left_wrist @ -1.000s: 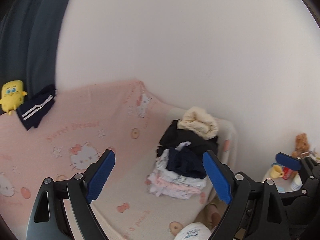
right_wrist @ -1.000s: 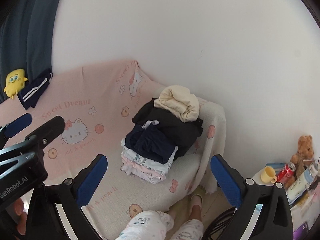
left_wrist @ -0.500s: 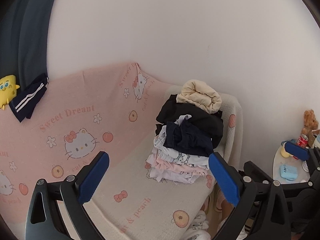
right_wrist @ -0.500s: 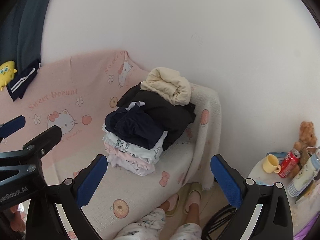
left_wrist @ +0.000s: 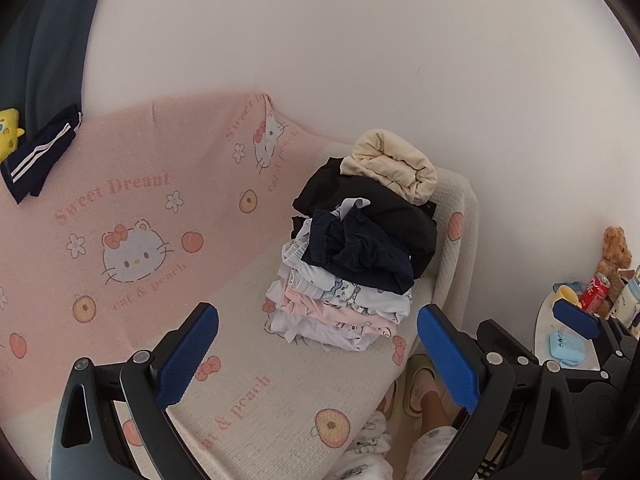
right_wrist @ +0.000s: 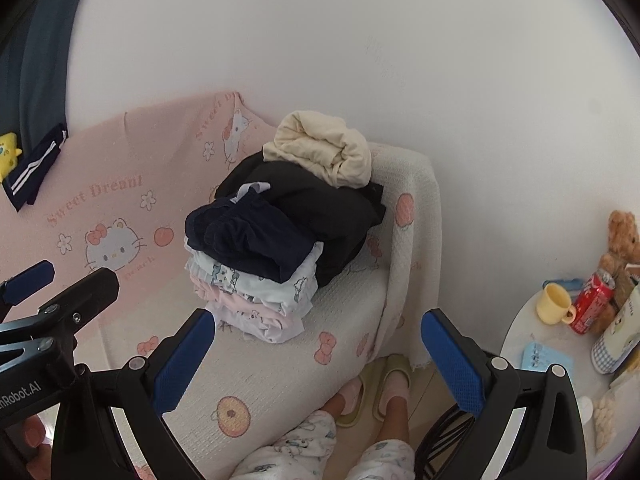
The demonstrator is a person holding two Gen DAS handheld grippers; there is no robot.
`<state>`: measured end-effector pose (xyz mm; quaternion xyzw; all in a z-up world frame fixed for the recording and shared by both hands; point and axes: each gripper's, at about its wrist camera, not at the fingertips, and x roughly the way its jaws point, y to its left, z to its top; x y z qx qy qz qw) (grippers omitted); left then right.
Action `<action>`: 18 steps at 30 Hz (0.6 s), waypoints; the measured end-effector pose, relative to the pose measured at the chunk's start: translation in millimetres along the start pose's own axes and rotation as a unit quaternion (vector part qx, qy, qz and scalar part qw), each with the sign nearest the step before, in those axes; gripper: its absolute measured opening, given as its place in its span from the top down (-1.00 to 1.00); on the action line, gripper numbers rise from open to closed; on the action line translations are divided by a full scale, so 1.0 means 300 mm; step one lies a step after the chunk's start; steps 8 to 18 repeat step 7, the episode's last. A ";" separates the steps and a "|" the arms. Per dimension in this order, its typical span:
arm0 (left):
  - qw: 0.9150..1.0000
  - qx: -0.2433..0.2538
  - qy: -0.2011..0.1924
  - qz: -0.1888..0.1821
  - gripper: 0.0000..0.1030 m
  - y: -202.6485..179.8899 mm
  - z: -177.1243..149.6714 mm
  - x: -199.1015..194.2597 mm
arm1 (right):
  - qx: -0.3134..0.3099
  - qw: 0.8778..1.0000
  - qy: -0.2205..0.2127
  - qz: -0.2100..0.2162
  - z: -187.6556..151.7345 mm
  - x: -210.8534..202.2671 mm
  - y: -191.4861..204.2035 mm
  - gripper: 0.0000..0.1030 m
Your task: Fold clothes
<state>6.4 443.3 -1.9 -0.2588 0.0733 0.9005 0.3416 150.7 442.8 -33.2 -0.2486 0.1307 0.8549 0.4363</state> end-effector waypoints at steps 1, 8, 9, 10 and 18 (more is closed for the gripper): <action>1.000 -0.003 -0.001 -0.001 -0.96 0.002 0.002 -0.002 | -0.003 1.000 -0.004 0.001 0.004 -0.005 0.005 -0.99; 1.000 -0.006 -0.023 -0.006 -0.96 -0.006 0.001 -0.039 | -0.014 1.000 -0.018 0.014 0.015 -0.026 0.039 -0.99; 1.000 -0.006 -0.023 -0.006 -0.96 -0.006 0.001 -0.039 | -0.014 1.000 -0.018 0.014 0.015 -0.026 0.039 -0.99; 1.000 -0.006 -0.023 -0.006 -0.96 -0.006 0.001 -0.039 | -0.014 1.000 -0.018 0.014 0.015 -0.026 0.039 -0.99; 1.000 -0.006 -0.023 -0.006 -0.96 -0.006 0.001 -0.039 | -0.014 1.000 -0.018 0.014 0.015 -0.026 0.039 -0.99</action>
